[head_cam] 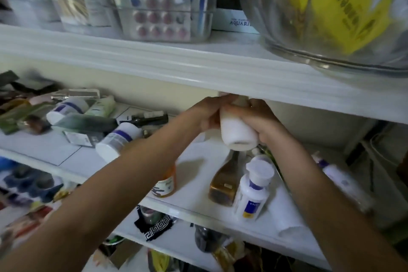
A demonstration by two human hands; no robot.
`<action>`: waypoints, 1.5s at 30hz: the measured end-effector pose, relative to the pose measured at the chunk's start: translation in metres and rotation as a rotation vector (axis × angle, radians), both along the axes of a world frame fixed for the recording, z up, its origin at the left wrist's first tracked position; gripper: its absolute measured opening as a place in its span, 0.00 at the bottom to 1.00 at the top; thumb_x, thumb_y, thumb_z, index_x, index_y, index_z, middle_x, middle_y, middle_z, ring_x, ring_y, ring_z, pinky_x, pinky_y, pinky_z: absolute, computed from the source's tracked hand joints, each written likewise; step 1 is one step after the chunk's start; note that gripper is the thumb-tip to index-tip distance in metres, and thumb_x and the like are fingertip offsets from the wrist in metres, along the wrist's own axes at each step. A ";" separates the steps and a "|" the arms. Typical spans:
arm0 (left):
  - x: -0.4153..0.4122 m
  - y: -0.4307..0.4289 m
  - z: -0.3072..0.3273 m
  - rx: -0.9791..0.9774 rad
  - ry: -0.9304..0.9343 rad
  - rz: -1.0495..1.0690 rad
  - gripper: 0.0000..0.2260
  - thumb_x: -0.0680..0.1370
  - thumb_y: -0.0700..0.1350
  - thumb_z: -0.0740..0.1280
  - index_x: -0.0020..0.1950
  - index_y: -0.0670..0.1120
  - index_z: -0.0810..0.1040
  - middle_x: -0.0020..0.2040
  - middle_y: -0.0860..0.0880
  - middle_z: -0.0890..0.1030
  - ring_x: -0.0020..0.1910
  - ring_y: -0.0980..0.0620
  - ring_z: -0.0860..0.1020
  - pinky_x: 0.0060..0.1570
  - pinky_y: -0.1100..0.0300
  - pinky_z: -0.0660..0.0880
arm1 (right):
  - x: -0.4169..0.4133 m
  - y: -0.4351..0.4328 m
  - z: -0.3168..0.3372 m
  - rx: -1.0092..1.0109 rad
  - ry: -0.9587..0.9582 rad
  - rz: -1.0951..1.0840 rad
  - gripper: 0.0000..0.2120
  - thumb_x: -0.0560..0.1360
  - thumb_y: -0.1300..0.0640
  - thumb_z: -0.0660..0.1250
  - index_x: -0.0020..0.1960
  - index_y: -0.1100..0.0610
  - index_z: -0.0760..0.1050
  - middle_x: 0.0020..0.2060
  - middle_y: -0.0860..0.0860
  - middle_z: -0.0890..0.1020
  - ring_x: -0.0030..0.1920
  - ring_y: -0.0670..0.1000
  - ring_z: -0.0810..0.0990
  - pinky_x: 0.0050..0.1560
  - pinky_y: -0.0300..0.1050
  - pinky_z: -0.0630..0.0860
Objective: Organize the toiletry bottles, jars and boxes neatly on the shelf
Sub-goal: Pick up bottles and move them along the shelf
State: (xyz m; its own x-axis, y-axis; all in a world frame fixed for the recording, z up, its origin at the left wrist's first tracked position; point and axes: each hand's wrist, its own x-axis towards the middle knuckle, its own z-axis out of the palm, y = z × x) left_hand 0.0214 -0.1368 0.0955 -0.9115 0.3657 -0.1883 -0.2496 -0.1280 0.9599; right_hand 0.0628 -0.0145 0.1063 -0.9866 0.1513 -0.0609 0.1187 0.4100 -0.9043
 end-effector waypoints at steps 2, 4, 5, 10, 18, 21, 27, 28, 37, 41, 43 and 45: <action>0.012 -0.014 -0.003 -0.005 -0.032 0.090 0.13 0.77 0.50 0.67 0.54 0.42 0.77 0.46 0.43 0.81 0.42 0.46 0.80 0.44 0.52 0.78 | 0.008 -0.012 -0.002 0.007 -0.009 0.020 0.23 0.66 0.41 0.71 0.55 0.53 0.73 0.51 0.52 0.80 0.49 0.55 0.80 0.52 0.51 0.79; 0.025 -0.025 -0.007 0.001 -0.054 0.172 0.20 0.75 0.52 0.68 0.60 0.40 0.76 0.50 0.42 0.81 0.45 0.45 0.80 0.48 0.51 0.79 | 0.021 -0.024 -0.003 -0.001 0.010 0.050 0.25 0.66 0.40 0.71 0.57 0.53 0.73 0.50 0.52 0.80 0.48 0.54 0.80 0.51 0.51 0.79; 0.031 -0.028 -0.009 0.007 -0.055 0.209 0.23 0.75 0.54 0.69 0.62 0.40 0.75 0.52 0.42 0.82 0.47 0.44 0.81 0.51 0.49 0.79 | 0.025 -0.029 -0.005 0.003 0.022 0.063 0.26 0.66 0.40 0.71 0.59 0.52 0.72 0.51 0.52 0.80 0.49 0.55 0.80 0.52 0.53 0.78; 0.066 -0.039 -0.024 0.036 -0.135 0.254 0.22 0.77 0.60 0.63 0.60 0.44 0.76 0.54 0.43 0.83 0.54 0.44 0.81 0.58 0.47 0.76 | 0.047 -0.047 -0.017 -0.075 0.109 0.018 0.17 0.68 0.45 0.71 0.54 0.50 0.73 0.46 0.51 0.81 0.45 0.53 0.80 0.50 0.53 0.78; 0.114 -0.081 -0.024 0.157 -0.127 -0.012 0.21 0.78 0.58 0.61 0.68 0.52 0.67 0.60 0.47 0.79 0.58 0.46 0.78 0.56 0.42 0.76 | 0.061 -0.091 -0.024 -0.187 0.200 -0.156 0.14 0.71 0.48 0.70 0.53 0.52 0.75 0.46 0.52 0.82 0.47 0.56 0.81 0.51 0.54 0.78; 0.117 -0.123 -0.020 0.138 -0.054 -0.045 0.22 0.76 0.57 0.65 0.67 0.52 0.69 0.60 0.49 0.80 0.57 0.48 0.79 0.52 0.46 0.79 | 0.065 -0.132 -0.020 -0.211 0.231 -0.171 0.12 0.72 0.48 0.68 0.54 0.50 0.76 0.47 0.50 0.82 0.47 0.54 0.80 0.52 0.52 0.77; 0.129 -0.217 -0.024 0.039 0.007 0.037 0.25 0.71 0.60 0.68 0.65 0.52 0.69 0.59 0.47 0.80 0.57 0.46 0.80 0.53 0.37 0.76 | 0.064 -0.228 -0.035 -0.285 0.285 -0.120 0.14 0.74 0.48 0.67 0.59 0.50 0.77 0.49 0.52 0.83 0.46 0.52 0.81 0.47 0.47 0.76; 0.130 -0.233 -0.025 0.031 0.014 0.050 0.25 0.72 0.59 0.68 0.65 0.52 0.69 0.59 0.47 0.79 0.56 0.45 0.80 0.51 0.37 0.77 | 0.063 -0.243 -0.040 -0.305 0.278 -0.110 0.15 0.75 0.47 0.66 0.60 0.50 0.76 0.49 0.52 0.83 0.47 0.52 0.81 0.48 0.47 0.76; 0.136 -0.333 -0.036 0.024 -0.015 0.187 0.16 0.79 0.57 0.60 0.64 0.53 0.67 0.60 0.48 0.77 0.54 0.46 0.80 0.35 0.56 0.81 | 0.042 -0.340 -0.063 -0.363 0.164 0.012 0.08 0.77 0.54 0.63 0.56 0.52 0.76 0.49 0.53 0.82 0.40 0.47 0.79 0.37 0.34 0.76; 0.123 -0.368 -0.044 -0.014 -0.062 0.257 0.15 0.79 0.59 0.60 0.63 0.54 0.68 0.58 0.48 0.78 0.51 0.47 0.81 0.38 0.53 0.81 | 0.023 -0.380 -0.074 -0.393 0.116 0.108 0.21 0.75 0.48 0.66 0.67 0.49 0.71 0.60 0.52 0.79 0.56 0.54 0.79 0.60 0.54 0.75; 0.116 -0.386 -0.046 -0.017 -0.082 0.267 0.15 0.79 0.59 0.60 0.62 0.54 0.68 0.54 0.50 0.80 0.44 0.51 0.81 0.36 0.55 0.80 | 0.013 -0.399 -0.079 -0.427 0.104 0.141 0.26 0.71 0.44 0.67 0.68 0.48 0.70 0.61 0.51 0.78 0.60 0.53 0.77 0.62 0.58 0.73; 0.107 -0.405 -0.048 -0.016 -0.097 0.267 0.16 0.79 0.58 0.60 0.63 0.52 0.68 0.49 0.52 0.80 0.40 0.53 0.81 0.33 0.58 0.79 | 0.002 -0.417 -0.082 -0.469 0.069 0.156 0.23 0.73 0.48 0.67 0.67 0.47 0.71 0.59 0.50 0.80 0.57 0.53 0.79 0.61 0.57 0.74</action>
State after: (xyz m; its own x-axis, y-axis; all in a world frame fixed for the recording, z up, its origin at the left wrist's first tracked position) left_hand 0.1287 -0.5414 0.0479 -0.9525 0.1115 -0.2835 -0.3003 -0.1866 0.9354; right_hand 0.0647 -0.4311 0.0239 -0.9994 -0.0266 -0.0210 0.0219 -0.0347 -0.9992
